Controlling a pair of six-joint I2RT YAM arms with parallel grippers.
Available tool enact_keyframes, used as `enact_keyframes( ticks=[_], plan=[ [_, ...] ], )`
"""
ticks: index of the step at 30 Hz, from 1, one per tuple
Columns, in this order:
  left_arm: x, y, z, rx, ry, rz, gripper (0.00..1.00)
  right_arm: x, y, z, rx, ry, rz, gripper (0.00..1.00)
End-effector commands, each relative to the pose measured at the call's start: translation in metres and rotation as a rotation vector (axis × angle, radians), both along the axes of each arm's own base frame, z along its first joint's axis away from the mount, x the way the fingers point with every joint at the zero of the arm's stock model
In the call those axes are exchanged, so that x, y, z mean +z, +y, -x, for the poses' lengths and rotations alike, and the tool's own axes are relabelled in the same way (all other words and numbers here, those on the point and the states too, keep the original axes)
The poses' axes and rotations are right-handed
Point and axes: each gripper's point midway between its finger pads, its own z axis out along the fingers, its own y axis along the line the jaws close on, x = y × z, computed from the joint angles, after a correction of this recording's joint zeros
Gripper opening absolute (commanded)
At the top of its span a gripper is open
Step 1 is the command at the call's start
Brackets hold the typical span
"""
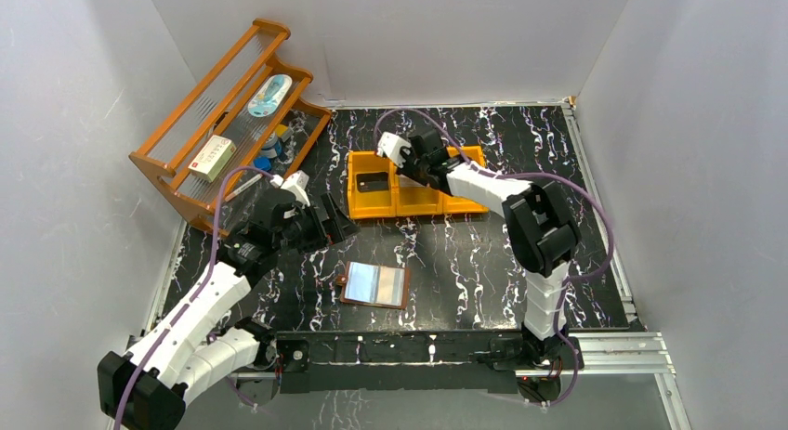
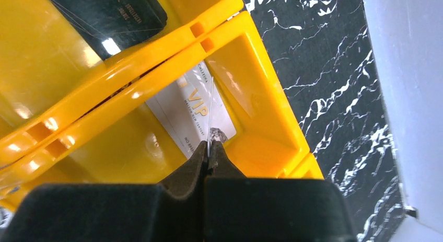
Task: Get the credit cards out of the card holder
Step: Place the credit card in the storage box.
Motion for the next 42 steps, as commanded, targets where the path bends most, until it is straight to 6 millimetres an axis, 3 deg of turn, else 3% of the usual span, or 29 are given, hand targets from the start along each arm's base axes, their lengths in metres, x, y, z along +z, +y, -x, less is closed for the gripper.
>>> enact_keyframes(
  ticks=[1, 7, 18, 24, 32, 36, 40, 42],
  plan=[
    [0.013, 0.007, -0.001, 0.011, -0.039, -0.025, 0.98, 0.018, 0.012, -0.028, 0.052, -0.170, 0.109, 0.02],
    [0.011, 0.010, -0.001, 0.019, -0.039, -0.042, 0.98, 0.000, 0.018, -0.027, 0.089, -0.242, 0.205, 0.05],
    [0.008, 0.014, -0.002, 0.026, -0.032, -0.067, 0.98, -0.017, 0.024, -0.018, 0.105, -0.178, 0.203, 0.18],
    [0.006, 0.013, -0.002, 0.021, -0.025, -0.067, 0.98, -0.010, 0.029, -0.012, 0.089, -0.145, 0.137, 0.35],
    [0.004, 0.010, -0.002, 0.013, -0.014, -0.060, 0.98, -0.001, 0.034, -0.003, 0.080, -0.122, 0.055, 0.42],
    [0.003, 0.008, -0.002, 0.008, -0.006, -0.055, 0.99, 0.013, 0.032, -0.001, 0.042, -0.128, 0.005, 0.43],
    [0.002, 0.002, -0.001, -0.017, 0.000, -0.036, 0.98, 0.056, 0.037, 0.007, -0.062, -0.119, -0.197, 0.45],
    [0.000, -0.002, -0.001, -0.037, 0.012, -0.025, 0.98, 0.078, 0.044, 0.024, -0.104, -0.043, -0.353, 0.46]
  ],
)
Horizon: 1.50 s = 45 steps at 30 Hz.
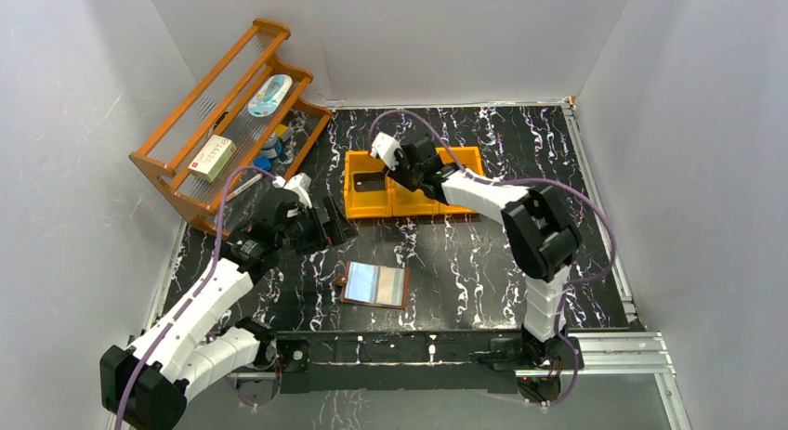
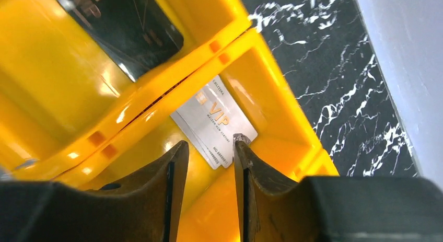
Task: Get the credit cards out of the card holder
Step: Place the credit card in the storage box, then remove the credit card from the card holder.
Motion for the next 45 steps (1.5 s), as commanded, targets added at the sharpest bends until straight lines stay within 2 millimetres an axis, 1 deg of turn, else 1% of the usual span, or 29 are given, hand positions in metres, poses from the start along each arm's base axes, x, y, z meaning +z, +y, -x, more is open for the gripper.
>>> enact_keyframes(
  ticks=[1, 2, 3, 4, 5, 7, 10, 11, 13, 15, 17, 20, 25, 32, 36, 39, 42, 45],
  plan=[
    [0.011, -0.014, -0.002, -0.061, -0.006, 0.050, 0.98, 0.106, 0.021, 0.027, -0.114, 0.035, -0.446, 0.47],
    [0.009, -0.016, -0.001, -0.073, 0.006, 0.053, 0.98, 0.114, 0.021, 0.039, -0.178, 0.102, -0.547, 0.48],
    [0.006, -0.018, 0.000, -0.086, 0.019, 0.056, 0.98, 0.115, 0.020, 0.051, -0.268, 0.193, -0.650, 0.51],
    [0.002, -0.020, 0.001, -0.099, 0.034, 0.055, 0.98, 0.110, 0.021, 0.067, -0.331, 0.295, -0.729, 0.52],
    [-0.002, -0.022, 0.003, -0.114, 0.052, 0.056, 0.98, 0.104, 0.022, 0.084, -0.377, 0.408, -0.789, 0.51],
    [-0.012, -0.025, 0.007, -0.138, 0.099, 0.048, 0.96, 0.086, 0.032, 0.125, -0.427, 0.674, -0.858, 0.49],
    [-0.032, -0.023, 0.014, -0.156, 0.180, 0.016, 0.92, 0.059, 0.041, 0.182, -0.484, 1.019, -0.873, 0.45],
    [-0.038, -0.023, 0.017, -0.160, 0.202, 0.009, 0.90, 0.052, 0.042, 0.197, -0.497, 1.081, -0.882, 0.45],
    [-0.048, -0.022, 0.023, -0.170, 0.239, 0.004, 0.86, 0.039, 0.038, 0.219, -0.535, 1.126, -0.873, 0.45],
    [-0.054, -0.023, 0.028, -0.183, 0.267, 0.007, 0.81, 0.034, 0.035, 0.237, -0.542, 1.138, -0.850, 0.46],
    [-0.061, -0.022, 0.034, -0.190, 0.293, 0.005, 0.78, 0.029, 0.029, 0.250, -0.587, 1.158, -0.831, 0.46],
    [-0.070, -0.021, 0.039, -0.198, 0.322, 0.000, 0.74, 0.018, 0.022, 0.263, -0.638, 1.203, -0.793, 0.45],
    [-0.078, -0.021, 0.042, -0.210, 0.347, -0.005, 0.72, 0.005, 0.026, 0.277, -0.654, 1.249, -0.753, 0.43],
    [-0.087, -0.026, 0.044, -0.248, 0.375, -0.012, 0.70, -0.011, 0.033, 0.281, -0.695, 1.289, -0.717, 0.41],
    [-0.093, -0.028, 0.047, -0.259, 0.389, -0.016, 0.69, -0.025, 0.027, 0.283, -0.749, 1.277, -0.671, 0.41],
    [-0.094, -0.030, 0.047, -0.268, 0.383, -0.015, 0.69, -0.034, 0.023, 0.285, -0.777, 1.281, -0.634, 0.41],
    [-0.096, -0.031, 0.046, -0.275, 0.383, -0.019, 0.68, -0.040, 0.020, 0.286, -0.796, 1.281, -0.611, 0.41],
    [-0.100, -0.031, 0.048, -0.285, 0.396, -0.026, 0.66, -0.045, 0.020, 0.287, -0.806, 1.286, -0.595, 0.40]
  ],
)
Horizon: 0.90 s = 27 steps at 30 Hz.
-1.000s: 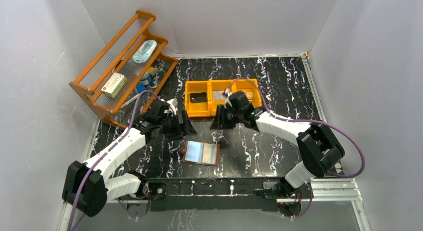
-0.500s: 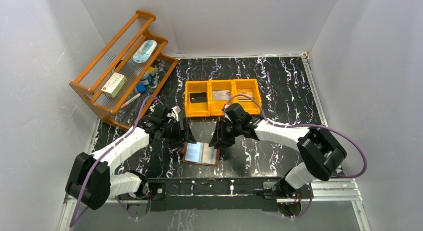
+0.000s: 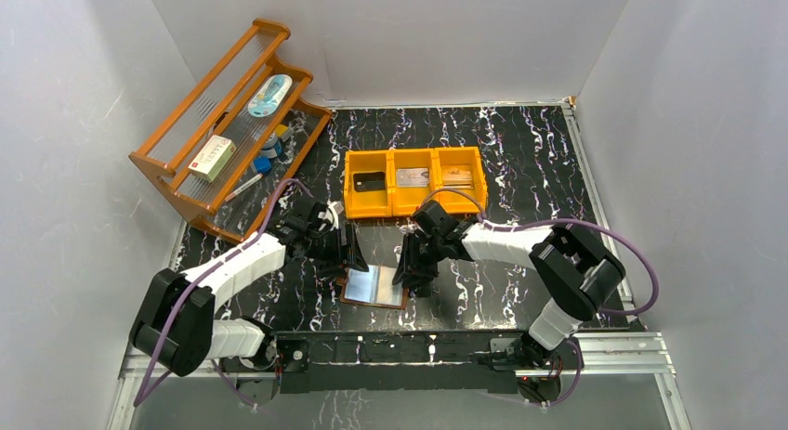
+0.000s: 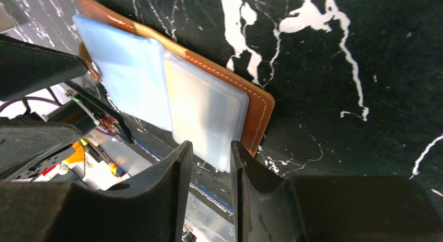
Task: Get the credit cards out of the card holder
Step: Remove the credit card from the card holder.
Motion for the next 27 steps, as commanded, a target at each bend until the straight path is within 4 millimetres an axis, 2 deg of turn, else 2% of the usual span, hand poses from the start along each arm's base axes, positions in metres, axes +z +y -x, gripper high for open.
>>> enact_keyframes(
  ticks=[1, 5, 12, 19, 22, 27],
  plan=[
    [-0.003, -0.003, 0.009, -0.042, 0.022, 0.010, 0.65, -0.002, 0.002, -0.002, 0.000, 0.007, 0.017, 0.40],
    [-0.010, -0.002, 0.014, -0.050, 0.038, -0.008, 0.61, -0.008, 0.005, -0.003, 0.003, 0.006, 0.014, 0.39],
    [-0.025, 0.000, 0.026, -0.054, 0.072, -0.053, 0.56, 0.003, 0.015, -0.011, 0.006, -0.025, -0.036, 0.33],
    [-0.030, 0.001, 0.027, -0.041, 0.072, -0.081, 0.53, 0.011, 0.021, -0.013, 0.013, -0.024, -0.051, 0.28],
    [-0.031, 0.001, 0.027, -0.034, 0.071, -0.083, 0.52, 0.010, 0.021, -0.012, 0.019, -0.013, -0.046, 0.28],
    [-0.032, 0.001, 0.028, -0.030, 0.074, -0.086, 0.51, -0.004, 0.005, -0.011, -0.012, -0.001, 0.063, 0.37]
  ],
)
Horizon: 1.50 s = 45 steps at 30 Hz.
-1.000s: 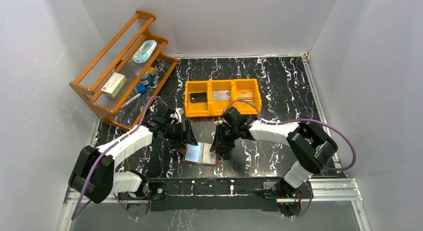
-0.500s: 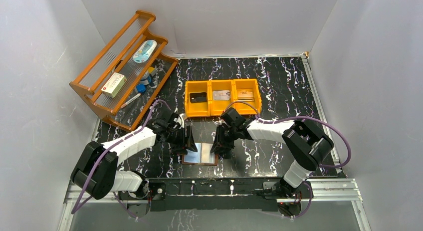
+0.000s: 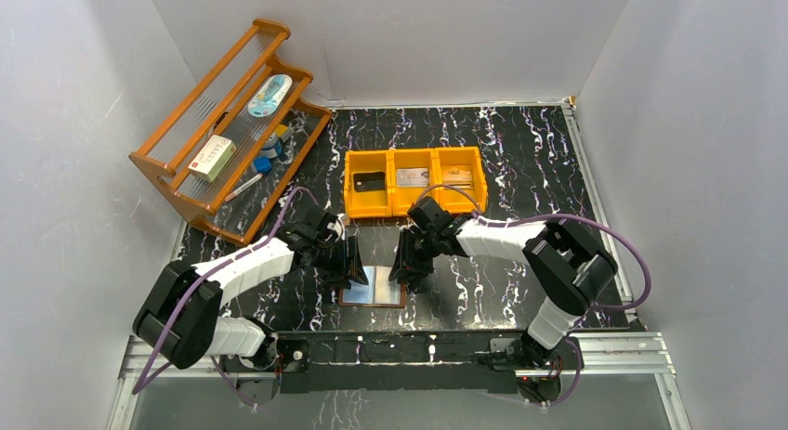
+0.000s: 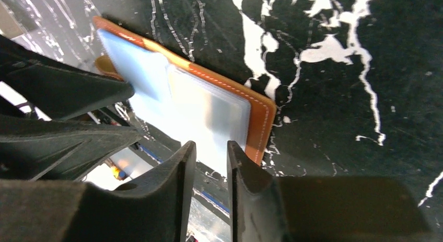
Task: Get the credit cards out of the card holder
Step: Remove the credit card from the card holder.
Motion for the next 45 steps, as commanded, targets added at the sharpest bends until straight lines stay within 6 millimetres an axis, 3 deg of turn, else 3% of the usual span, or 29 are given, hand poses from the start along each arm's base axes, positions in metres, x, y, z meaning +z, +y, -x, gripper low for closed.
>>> enact_keyframes(
  ticks=[1, 6, 16, 21, 25, 32, 40, 45],
  plan=[
    [-0.007, 0.005, 0.007, 0.010, 0.019, -0.028, 0.51, -0.005, -0.009, -0.001, -0.019, 0.002, 0.079, 0.39],
    [-0.008, 0.009, 0.006, 0.029, 0.011, -0.043, 0.54, -0.008, -0.006, 0.003, -0.002, 0.016, 0.050, 0.39],
    [-0.023, 0.007, 0.016, 0.015, 0.056, -0.050, 0.53, -0.001, 0.009, -0.004, 0.016, 0.004, -0.006, 0.29],
    [-0.026, 0.006, 0.018, 0.010, 0.061, -0.049, 0.52, 0.017, 0.016, -0.009, 0.019, -0.043, -0.057, 0.25],
    [-0.026, 0.005, 0.017, 0.011, 0.058, -0.048, 0.51, 0.024, 0.016, -0.010, 0.015, -0.052, -0.052, 0.15],
    [-0.027, 0.007, 0.017, 0.016, 0.055, -0.054, 0.51, 0.030, 0.020, -0.010, 0.013, -0.054, -0.082, 0.16],
    [-0.023, 0.009, 0.014, 0.039, 0.027, -0.055, 0.50, 0.049, 0.029, -0.012, 0.031, -0.095, -0.154, 0.28],
    [-0.020, 0.008, 0.012, 0.044, 0.020, -0.052, 0.50, 0.038, 0.017, -0.015, -0.003, -0.096, -0.047, 0.19]
  ],
)
